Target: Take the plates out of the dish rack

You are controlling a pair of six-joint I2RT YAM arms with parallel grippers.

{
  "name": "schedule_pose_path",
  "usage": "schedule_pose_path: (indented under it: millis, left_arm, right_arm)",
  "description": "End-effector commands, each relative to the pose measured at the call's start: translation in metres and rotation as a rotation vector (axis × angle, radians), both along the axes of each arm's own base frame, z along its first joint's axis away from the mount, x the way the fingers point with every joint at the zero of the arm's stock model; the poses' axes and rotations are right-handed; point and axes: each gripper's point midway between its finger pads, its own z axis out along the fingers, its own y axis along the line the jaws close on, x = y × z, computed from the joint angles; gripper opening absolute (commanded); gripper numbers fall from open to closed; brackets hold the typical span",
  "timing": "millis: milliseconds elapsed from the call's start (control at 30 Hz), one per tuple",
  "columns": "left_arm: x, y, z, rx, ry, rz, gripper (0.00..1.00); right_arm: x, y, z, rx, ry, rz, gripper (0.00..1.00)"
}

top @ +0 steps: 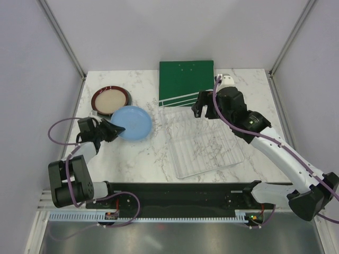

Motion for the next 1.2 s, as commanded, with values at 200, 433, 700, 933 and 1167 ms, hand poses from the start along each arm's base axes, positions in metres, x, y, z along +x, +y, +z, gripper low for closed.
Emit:
schedule_pose_path:
  millis: [200, 433, 700, 933, 1167]
  left_arm:
    - [0.109, 0.064, 0.094, -0.014, -0.243, 0.108, 0.02]
    - [0.152, 0.115, 0.078, -0.064, -0.231, 0.192, 0.02]
    - [0.195, 0.135, 0.054, -0.133, -0.216, 0.196, 0.02]
    - [0.208, 0.138, 0.054, -0.146, -0.21, 0.172, 0.46]
    - [0.188, 0.136, 0.049, -0.074, -0.145, 0.166, 0.61]
  right_arm:
    - [0.012, 0.001, -0.016, -0.043, 0.021, 0.009, 0.93]
    - [0.026, -0.002, -0.032, -0.08, 0.048, 0.012, 0.93]
    - [0.049, 0.005, -0.056, -0.086, 0.097, 0.033, 0.93]
    - [0.057, 0.005, -0.06, -0.07, 0.107, 0.026, 0.93]
    - [0.053, 0.003, -0.052, -0.046, 0.094, 0.019, 0.93]
